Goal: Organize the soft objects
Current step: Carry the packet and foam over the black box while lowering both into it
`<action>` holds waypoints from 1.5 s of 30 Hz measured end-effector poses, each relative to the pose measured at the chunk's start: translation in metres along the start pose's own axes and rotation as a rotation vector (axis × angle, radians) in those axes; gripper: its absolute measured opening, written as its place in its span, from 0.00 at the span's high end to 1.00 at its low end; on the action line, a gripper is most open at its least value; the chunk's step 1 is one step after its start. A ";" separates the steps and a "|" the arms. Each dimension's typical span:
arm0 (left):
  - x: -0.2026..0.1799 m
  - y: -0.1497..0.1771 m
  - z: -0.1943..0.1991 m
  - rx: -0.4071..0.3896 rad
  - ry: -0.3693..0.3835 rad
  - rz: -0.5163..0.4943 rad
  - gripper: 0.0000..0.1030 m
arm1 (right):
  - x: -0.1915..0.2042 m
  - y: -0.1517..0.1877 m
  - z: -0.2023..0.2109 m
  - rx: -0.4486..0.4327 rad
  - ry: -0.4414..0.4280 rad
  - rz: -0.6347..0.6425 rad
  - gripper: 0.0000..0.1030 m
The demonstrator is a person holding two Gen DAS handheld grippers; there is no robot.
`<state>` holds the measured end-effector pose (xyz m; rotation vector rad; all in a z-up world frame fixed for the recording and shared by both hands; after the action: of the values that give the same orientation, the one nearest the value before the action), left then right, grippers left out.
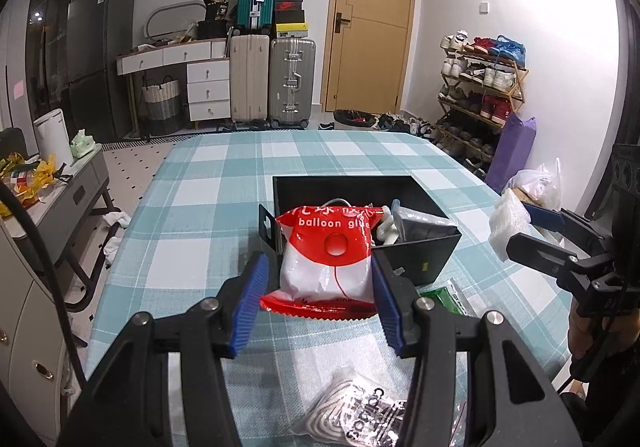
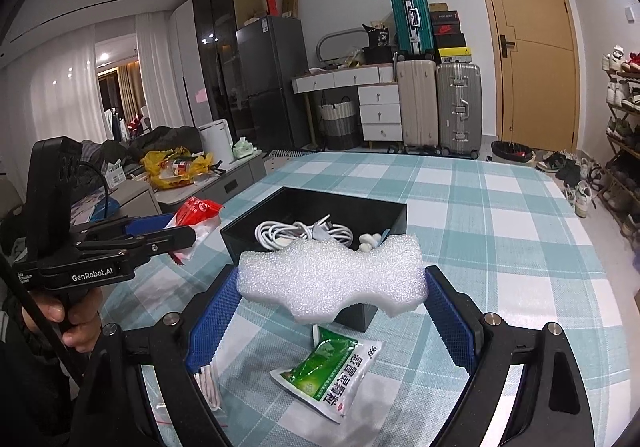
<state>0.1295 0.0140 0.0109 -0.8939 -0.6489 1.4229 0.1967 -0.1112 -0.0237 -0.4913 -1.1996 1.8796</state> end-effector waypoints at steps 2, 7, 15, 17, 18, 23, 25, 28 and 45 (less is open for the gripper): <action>0.000 -0.003 0.000 -0.006 0.001 0.001 0.51 | 0.000 -0.004 0.002 -0.008 -0.002 -0.006 0.12; -0.003 -0.009 -0.001 -0.018 0.005 -0.002 0.51 | -0.004 -0.015 0.003 -0.016 0.033 -0.021 0.12; -0.003 -0.019 -0.005 -0.025 0.001 -0.011 0.51 | -0.003 -0.036 0.005 -0.042 0.027 -0.032 0.12; -0.002 -0.021 -0.008 -0.027 0.003 -0.013 0.51 | -0.002 -0.039 0.005 -0.042 0.023 -0.027 0.12; -0.002 -0.022 -0.009 -0.026 -0.001 -0.012 0.51 | -0.002 -0.041 0.004 -0.045 0.023 -0.026 0.12; 0.000 -0.026 -0.019 -0.017 -0.009 -0.007 0.51 | 0.000 -0.046 -0.003 -0.047 0.018 -0.016 0.12; 0.000 -0.027 -0.023 -0.013 -0.014 -0.013 0.51 | 0.000 -0.047 -0.008 -0.042 0.020 -0.012 0.12; 0.000 -0.029 -0.030 -0.003 -0.021 -0.019 0.51 | 0.000 -0.049 -0.014 -0.038 0.017 -0.008 0.12; 0.003 -0.039 -0.069 0.035 -0.023 -0.025 0.51 | 0.001 -0.054 -0.063 0.023 0.019 0.053 0.12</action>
<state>0.2088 0.0102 0.0058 -0.8409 -0.6485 1.4195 0.2628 -0.0646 -0.0056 -0.5318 -1.1613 1.9271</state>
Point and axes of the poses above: each gripper's, at about its wrist camera, not at the fingertips, and z roughly against the way its jaws point, x to its left, y to its underside, the point moved 8 cm from there along -z, roughly the way its jaws point, and after that the axes turned 4 degrees about y, right-handed, at the moved point
